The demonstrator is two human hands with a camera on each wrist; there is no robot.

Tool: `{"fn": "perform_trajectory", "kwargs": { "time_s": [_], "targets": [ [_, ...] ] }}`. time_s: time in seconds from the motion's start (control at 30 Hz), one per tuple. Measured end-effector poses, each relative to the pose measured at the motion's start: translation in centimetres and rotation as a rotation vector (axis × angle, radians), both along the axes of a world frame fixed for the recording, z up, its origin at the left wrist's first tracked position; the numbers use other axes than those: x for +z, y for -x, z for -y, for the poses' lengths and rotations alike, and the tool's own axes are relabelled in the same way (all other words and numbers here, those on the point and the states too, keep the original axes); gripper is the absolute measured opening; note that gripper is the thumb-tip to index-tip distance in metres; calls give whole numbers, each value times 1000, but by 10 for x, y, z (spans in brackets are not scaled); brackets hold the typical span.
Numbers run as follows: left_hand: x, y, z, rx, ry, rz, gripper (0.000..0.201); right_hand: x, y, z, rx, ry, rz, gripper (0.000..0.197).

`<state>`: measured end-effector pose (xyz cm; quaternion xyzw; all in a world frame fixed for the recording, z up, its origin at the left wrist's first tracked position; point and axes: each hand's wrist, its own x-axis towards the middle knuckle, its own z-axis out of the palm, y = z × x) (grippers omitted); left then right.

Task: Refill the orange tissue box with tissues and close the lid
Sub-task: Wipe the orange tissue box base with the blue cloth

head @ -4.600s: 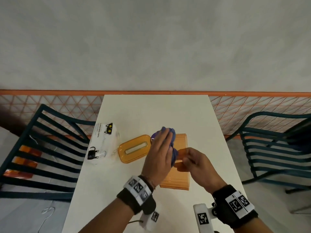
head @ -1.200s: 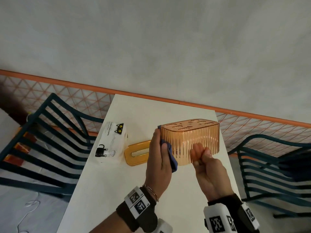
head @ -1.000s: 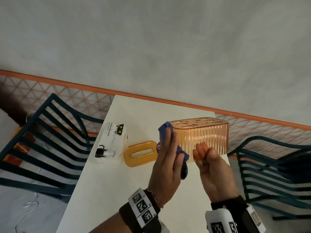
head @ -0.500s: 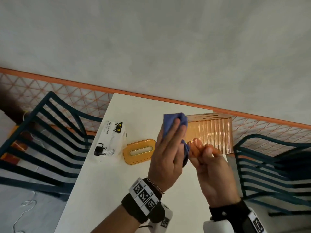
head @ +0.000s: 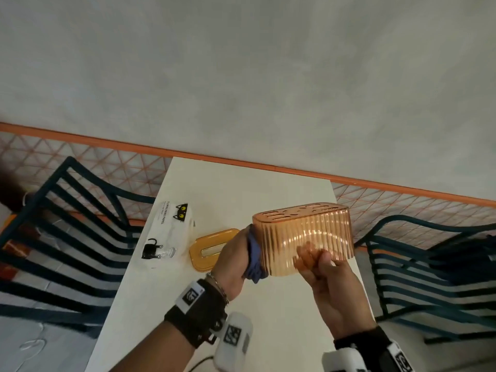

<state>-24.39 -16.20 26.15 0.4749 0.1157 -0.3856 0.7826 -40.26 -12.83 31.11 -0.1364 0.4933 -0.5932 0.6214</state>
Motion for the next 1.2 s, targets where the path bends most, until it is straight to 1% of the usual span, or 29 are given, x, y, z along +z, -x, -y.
{"fn": "perform_trajectory", "kwargs": {
  "time_s": [0.03, 0.07, 0.1, 0.13, 0.17, 0.2, 0.23, 0.27, 0.3, 0.33, 0.37, 0.43, 0.57, 0.63, 0.7, 0.77, 0.83, 0.9, 0.97, 1.03, 1.1, 1.13, 1.17, 1.2],
  "targets": [
    [-3, 2, -7, -203, -267, 359, 131, -3, -2, 1, -26, 4, -30, 21],
    [-5, -7, -10, -601, -213, 607, 97, -4, -5, 1, -51, 8, -52, 24],
    [5, 0, -15, -869, -200, 945, 56, -3, -7, 2, -69, 15, -70, 26],
    [6, 5, -31, -1095, -71, 1034, 32, 0, -8, 2, -78, 23, -94, 25],
    [1, 5, -39, -1157, 95, 1047, 40, 4, -10, 3, -75, 40, -126, 22],
    [-1, 9, -46, -1185, 114, 1157, 59, 9, -10, 3, -61, 64, -164, 19],
    [-6, 16, -40, -1107, 111, 1261, 73, 15, -11, 2, -41, 96, -207, 15],
    [-8, 16, -40, -1050, 99, 1353, 79, 20, -11, 1, -17, 135, -263, 14],
    [-7, 16, -38, -989, 111, 1477, 80, 24, -13, 0, 14, 176, -335, 14],
    [-14, 18, -39, -906, 153, 1638, 77, 27, -14, 0, 51, 213, -417, 14],
    [-21, 15, -40, -877, 177, 1757, 73, 30, -14, 0, 96, 245, -499, 16],
    [-25, 9, -42, -890, 202, 1835, 68, 35, -13, 1, 206, 273, -646, 22],
    [-25, 4, -41, -922, 301, 2058, 72, 44, -3, 4, 477, 283, -836, 34],
    [-19, 5, -40, -893, 394, 2104, 64, 48, 4, 5, 576, 295, -889, 38],
    [-12, 5, -34, -845, 482, 2095, 57, 53, 11, 6, 593, 272, -822, 37],
    [-7, 5, -27, -785, 512, 2030, 59, 53, 19, 7, 588, 228, -714, 35],
    [0, 7, -22, -779, 519, 1949, 63, 51, 26, 8, 614, 197, -655, 35],
    [7, 10, -18, -796, 576, 1907, 63, 46, 31, 7, 691, 183, -628, 35],
    [16, 13, -10, -813, 636, 1905, 58, 41, 34, 4, 808, 178, -607, 34],
    [26, 15, 1, -857, 595, 1874, 61, 36, 34, 0, 874, 167, -591, 32],
    [29, 17, 8, -915, 467, 1766, 69, 31, 34, -2, 867, 148, -581, 29],
    [27, 18, 4, -949, 412, 1730, 70, 30, 34, -2, 845, 142, -576, 28],
    [23, 18, -4, -989, 393, 1740, 68, 29, 35, -2, 818, 143, -578, 27],
    [15, 18, -16, -1041, 410, 1792, 68, 28, 37, -1, 790, 146, -593, 27]
  ]
}}
